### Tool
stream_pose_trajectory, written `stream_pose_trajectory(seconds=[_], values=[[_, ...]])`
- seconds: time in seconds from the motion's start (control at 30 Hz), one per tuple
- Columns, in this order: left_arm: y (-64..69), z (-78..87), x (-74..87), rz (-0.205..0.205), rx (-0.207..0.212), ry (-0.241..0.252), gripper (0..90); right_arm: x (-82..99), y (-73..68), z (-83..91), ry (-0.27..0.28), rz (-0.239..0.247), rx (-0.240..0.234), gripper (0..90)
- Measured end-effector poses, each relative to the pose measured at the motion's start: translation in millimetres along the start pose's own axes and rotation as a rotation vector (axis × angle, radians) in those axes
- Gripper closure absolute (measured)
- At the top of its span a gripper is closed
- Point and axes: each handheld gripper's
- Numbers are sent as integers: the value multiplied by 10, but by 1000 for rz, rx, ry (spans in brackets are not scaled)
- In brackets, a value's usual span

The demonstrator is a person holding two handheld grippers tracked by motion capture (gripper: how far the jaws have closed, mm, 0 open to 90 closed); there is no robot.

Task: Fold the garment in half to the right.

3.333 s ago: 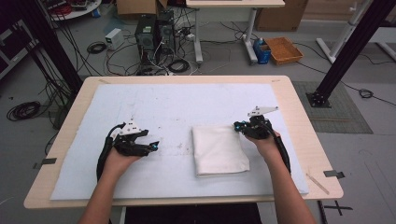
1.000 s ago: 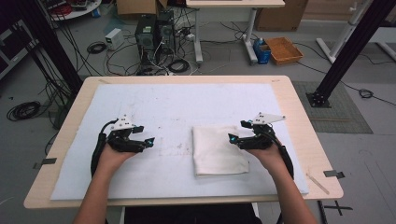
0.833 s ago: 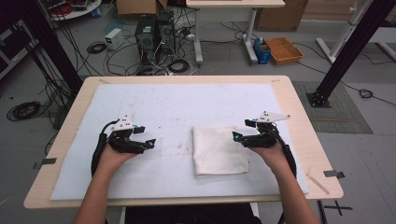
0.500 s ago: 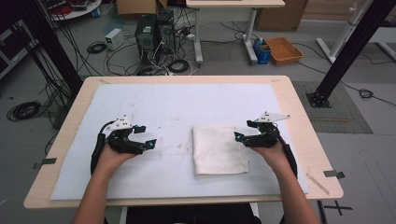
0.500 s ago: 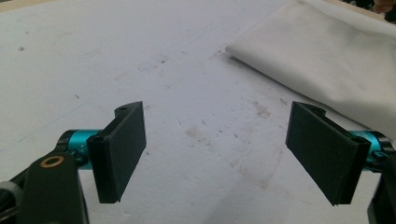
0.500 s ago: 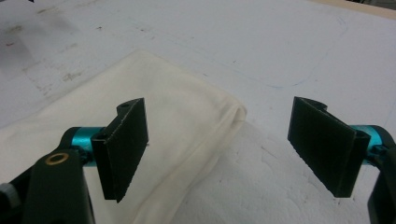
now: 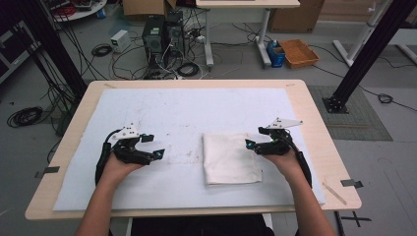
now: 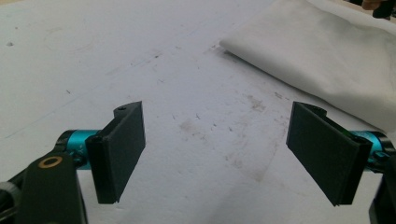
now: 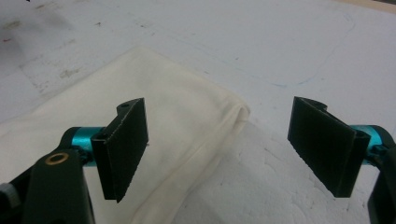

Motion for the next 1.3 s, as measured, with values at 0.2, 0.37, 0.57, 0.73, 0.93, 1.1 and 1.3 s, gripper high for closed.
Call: stream_pose_trajectory(seconds=[0.2,0.37,0.57,0.73,0.93,1.1,1.3], values=[[8,-15,11,-4,4,-2,197,30,9,-30,-17,-7,-4,205],[12,-25,17,-4,9,-4,196,40,22,-33,-18,-14,-1,205],[11,-18,17,-3,7,-2,197,45,22,-52,-26,-11,-5,205],[15,-30,18,-2,8,-7,197,50,22,-63,-30,-8,-6,205],[23,-37,14,-6,8,-6,197,54,30,-66,-31,-10,-9,205],[19,-36,16,-4,3,-10,197,54,32,-71,-30,-9,-13,205],[13,-49,25,-7,-12,-28,197,57,59,-80,-30,-16,-15,205]])
Point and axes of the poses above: each handheld gripper's, and its own axes: z roughly backward along the jaws, x roughly out of its underside, y roughly to its right, and after that the axes turned 5 degrees about -z, right-handed
